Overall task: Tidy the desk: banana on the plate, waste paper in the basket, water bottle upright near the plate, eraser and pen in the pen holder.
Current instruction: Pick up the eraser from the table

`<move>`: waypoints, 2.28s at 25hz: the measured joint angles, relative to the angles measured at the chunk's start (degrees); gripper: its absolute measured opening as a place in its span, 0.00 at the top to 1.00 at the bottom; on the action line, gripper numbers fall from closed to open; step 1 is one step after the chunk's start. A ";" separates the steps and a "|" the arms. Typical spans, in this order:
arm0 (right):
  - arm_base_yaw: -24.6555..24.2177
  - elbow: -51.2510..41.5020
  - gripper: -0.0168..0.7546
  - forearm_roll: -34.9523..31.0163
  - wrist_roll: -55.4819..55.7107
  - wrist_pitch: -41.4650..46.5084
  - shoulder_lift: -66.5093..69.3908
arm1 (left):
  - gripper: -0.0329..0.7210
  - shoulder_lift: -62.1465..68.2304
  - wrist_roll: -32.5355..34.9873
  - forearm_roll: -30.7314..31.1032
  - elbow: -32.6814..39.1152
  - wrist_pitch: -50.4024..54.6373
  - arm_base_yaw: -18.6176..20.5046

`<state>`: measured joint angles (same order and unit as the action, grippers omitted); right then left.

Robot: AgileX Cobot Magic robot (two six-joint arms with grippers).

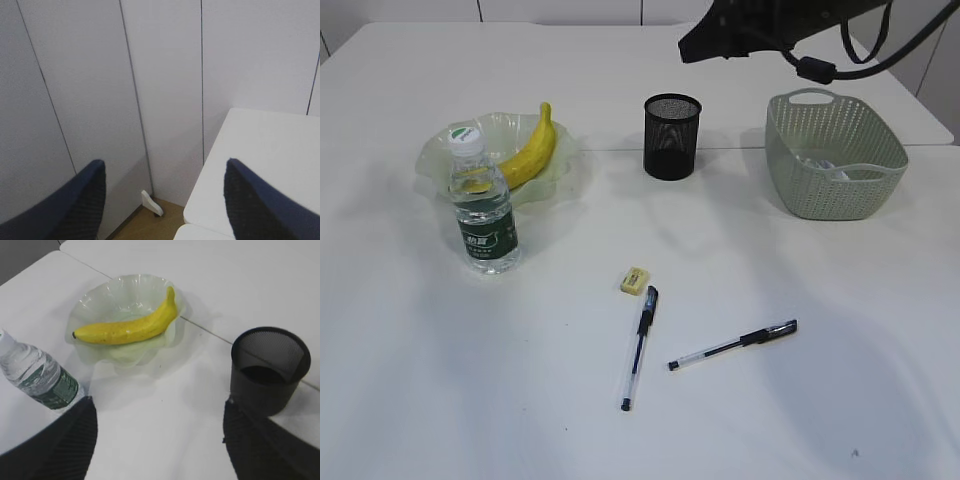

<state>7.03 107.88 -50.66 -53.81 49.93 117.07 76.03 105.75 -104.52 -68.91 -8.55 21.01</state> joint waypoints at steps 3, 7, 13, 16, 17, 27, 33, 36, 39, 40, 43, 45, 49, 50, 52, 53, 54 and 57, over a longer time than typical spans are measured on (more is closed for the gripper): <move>0.00 0.00 0.22 1.49 2.83 1.59 0.00 | 0.27 -1.05 -0.22 -0.13 0.00 0.73 -1.57; 0.00 0.00 0.22 2.89 6.16 2.04 0.00 | 0.27 -1.54 -0.35 -0.21 0.45 0.97 -5.31; 0.00 0.00 0.22 13.18 17.12 5.84 0.00 | 0.29 -1.67 -0.37 -0.21 2.14 1.20 -9.65; 0.00 0.00 0.22 17.99 24.68 9.76 0.00 | 0.29 -1.67 -0.37 -0.26 2.28 1.43 -10.67; 0.00 0.00 0.22 19.63 28.07 11.30 0.00 | 0.29 -1.67 -0.37 -0.26 2.28 1.92 -10.80; 0.00 0.00 0.22 23.91 35.35 19.91 0.00 | 0.30 -1.67 -0.47 -0.26 2.28 3.70 -10.80; 0.00 0.00 0.22 23.39 36.25 20.06 0.00 | 0.30 -1.67 -0.47 -0.26 2.37 4.41 -10.80; 0.00 0.00 0.22 23.01 38.41 20.06 0.00 | 0.30 -1.67 -0.47 -0.26 2.63 4.56 -10.80; 0.00 0.00 0.22 21.77 39.57 20.11 0.00 | 0.31 -1.67 -0.47 -0.26 2.73 4.65 -10.80; 0.00 0.00 0.22 21.09 39.57 20.11 0.00 | 0.31 -1.67 -0.47 -0.26 2.73 4.65 -10.80; 0.00 0.00 0.22 19.98 39.69 20.11 0.00 | 0.31 -1.67 -0.47 -0.26 2.73 4.65 -10.80; 0.00 0.00 0.22 19.66 39.69 20.11 0.00 | 0.31 -1.67 -0.47 -0.26 2.73 4.65 -10.80; 0.00 0.00 0.22 19.68 37.36 20.20 0.00 | 0.32 -1.67 -0.47 -0.26 2.73 4.78 -10.80; 0.13 0.00 0.22 20.27 36.76 20.20 0.00 | 0.32 -1.67 -0.47 -0.26 2.73 4.78 -10.80; 0.67 0.00 0.22 22.62 35.01 20.20 0.00 | 0.32 -1.67 -0.47 -0.26 2.73 4.78 -10.80; 1.38 0.00 0.22 24.36 34.14 20.20 0.00 | 0.33 -1.67 -0.47 -0.26 2.73 4.78 -10.80; 2.12 0.00 0.22 26.14 33.47 20.20 0.00 | 0.33 -1.67 -0.47 -0.26 2.73 4.78 -10.80; 4.69 0.00 0.22 30.66 31.16 20.20 0.00 | 0.33 -1.67 -0.47 -0.26 2.73 4.78 -10.80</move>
<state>11.72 107.88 -20.00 -22.64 70.13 117.07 74.36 105.28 -104.78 -66.18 -3.77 10.21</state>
